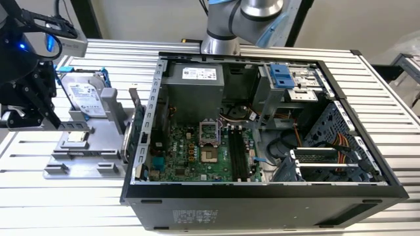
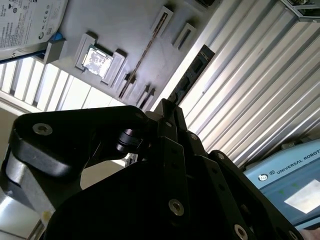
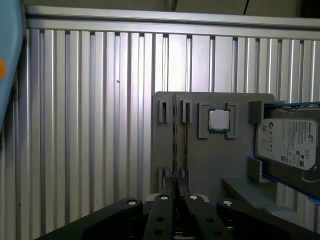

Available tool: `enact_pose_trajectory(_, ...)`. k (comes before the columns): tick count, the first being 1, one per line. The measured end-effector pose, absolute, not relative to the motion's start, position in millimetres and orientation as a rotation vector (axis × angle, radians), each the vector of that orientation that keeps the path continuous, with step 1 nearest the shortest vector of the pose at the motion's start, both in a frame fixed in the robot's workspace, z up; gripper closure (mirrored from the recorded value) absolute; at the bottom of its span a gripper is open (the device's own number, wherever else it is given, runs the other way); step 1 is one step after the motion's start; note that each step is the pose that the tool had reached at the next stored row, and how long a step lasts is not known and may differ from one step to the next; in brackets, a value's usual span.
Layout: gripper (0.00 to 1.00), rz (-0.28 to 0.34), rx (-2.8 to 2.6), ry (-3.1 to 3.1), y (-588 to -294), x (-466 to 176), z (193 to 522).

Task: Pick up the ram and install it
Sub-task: 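Pick up the ram and move it above insertion slot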

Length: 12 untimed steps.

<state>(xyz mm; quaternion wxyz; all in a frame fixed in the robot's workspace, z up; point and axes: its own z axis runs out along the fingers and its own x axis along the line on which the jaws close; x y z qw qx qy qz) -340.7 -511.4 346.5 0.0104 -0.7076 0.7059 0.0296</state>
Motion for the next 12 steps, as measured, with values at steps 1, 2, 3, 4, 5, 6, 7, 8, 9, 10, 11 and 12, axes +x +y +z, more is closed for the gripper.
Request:
enact_pose_trajectory(1,1.00,0.092,-2.208,2.203,-511.5,-340.6,346.9)
enact_pose_trajectory(2,1.00,0.092,-2.208,2.203,-511.5,-340.6,347.0)
enact_pose_trajectory(3,1.00,0.092,-2.208,2.203,-511.5,-340.6,347.0)
enact_pose_trajectory(4,1.00,0.092,-2.208,2.203,-511.4,-340.6,347.1)
enact_pose_trajectory(5,1.00,0.092,-2.208,2.203,-511.5,-340.6,347.5)
enact_pose_trajectory(6,1.00,0.092,-2.208,2.203,-511.4,-340.6,347.9)
enact_pose_trajectory(7,1.00,0.092,-2.208,2.203,-511.5,-340.6,348.1)
enact_pose_trajectory(8,1.00,0.092,-2.208,2.203,-511.5,-340.6,348.3)
enact_pose_trajectory(9,1.00,0.092,-2.208,2.203,-511.5,-340.6,348.6)
enact_pose_trajectory(10,1.00,0.092,-2.208,2.203,-511.5,-340.6,348.7)
enact_pose_trajectory(11,1.00,0.092,-2.208,2.203,-511.4,-340.6,348.9)
enact_pose_trajectory(12,1.00,0.092,-2.208,2.203,-511.4,-340.6,349.2)
